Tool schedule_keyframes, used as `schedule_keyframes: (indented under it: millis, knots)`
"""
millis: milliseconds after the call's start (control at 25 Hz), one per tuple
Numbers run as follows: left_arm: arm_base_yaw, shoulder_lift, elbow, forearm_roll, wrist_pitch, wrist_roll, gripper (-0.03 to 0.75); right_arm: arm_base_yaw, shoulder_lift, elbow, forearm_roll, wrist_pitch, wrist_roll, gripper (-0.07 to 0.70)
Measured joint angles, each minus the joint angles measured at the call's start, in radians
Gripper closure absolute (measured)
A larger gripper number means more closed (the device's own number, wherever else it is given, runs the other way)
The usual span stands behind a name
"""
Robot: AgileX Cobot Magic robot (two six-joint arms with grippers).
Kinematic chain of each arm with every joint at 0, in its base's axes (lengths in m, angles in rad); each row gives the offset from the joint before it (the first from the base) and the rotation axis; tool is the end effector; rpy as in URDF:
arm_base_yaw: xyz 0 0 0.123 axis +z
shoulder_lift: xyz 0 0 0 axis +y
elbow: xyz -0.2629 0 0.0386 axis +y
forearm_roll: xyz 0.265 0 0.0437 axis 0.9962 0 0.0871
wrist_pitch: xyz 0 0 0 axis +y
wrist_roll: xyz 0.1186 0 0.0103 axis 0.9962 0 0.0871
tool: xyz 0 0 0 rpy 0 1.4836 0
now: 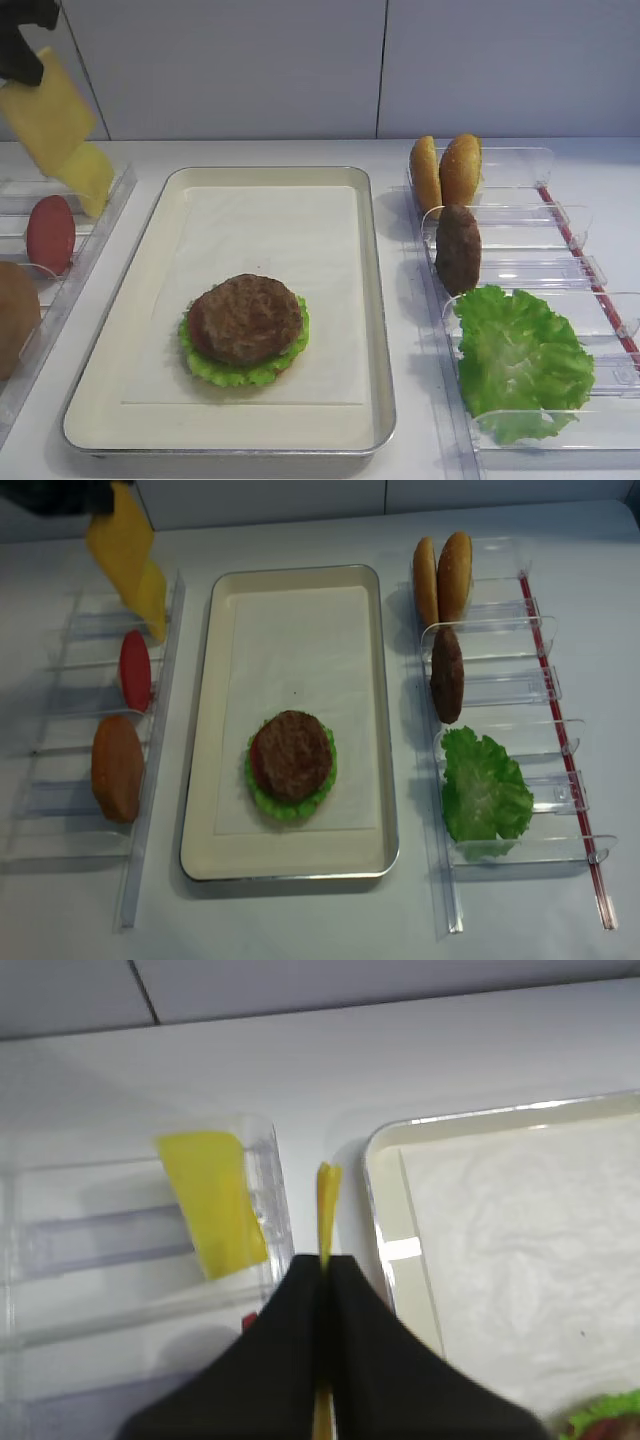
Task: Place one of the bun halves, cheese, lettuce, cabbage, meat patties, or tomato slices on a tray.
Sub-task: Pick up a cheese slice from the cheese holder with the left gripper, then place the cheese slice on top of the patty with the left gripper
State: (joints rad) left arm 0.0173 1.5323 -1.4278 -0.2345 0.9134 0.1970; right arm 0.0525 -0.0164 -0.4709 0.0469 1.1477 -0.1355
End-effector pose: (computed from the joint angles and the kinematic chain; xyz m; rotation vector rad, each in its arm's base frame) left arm 0.3680 -0.0155 0.3101 0.1208 2.4739 -0.2004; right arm 0.0498 0.0077 0.2555 -0.2055 2.1331 0.0086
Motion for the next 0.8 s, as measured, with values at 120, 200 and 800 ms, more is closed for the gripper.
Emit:
schedule_keyframes:
  millis: [120,200,800]
  knots:
    - [0.000,-0.114,0.159,-0.026,-0.043,0.000,0.703,0.000,0.000,0.000,0.000,0.000,0.000,0.225]
    - [0.000,-0.194,0.262,-0.054,-0.083,0.000,0.703,0.000,0.000,0.000,0.000,0.000,0.000,0.225]
    - [0.000,-0.575,0.758,-0.893,-0.011,0.351,0.703,0.000,0.000,0.000,0.000,0.000,0.000,0.225]
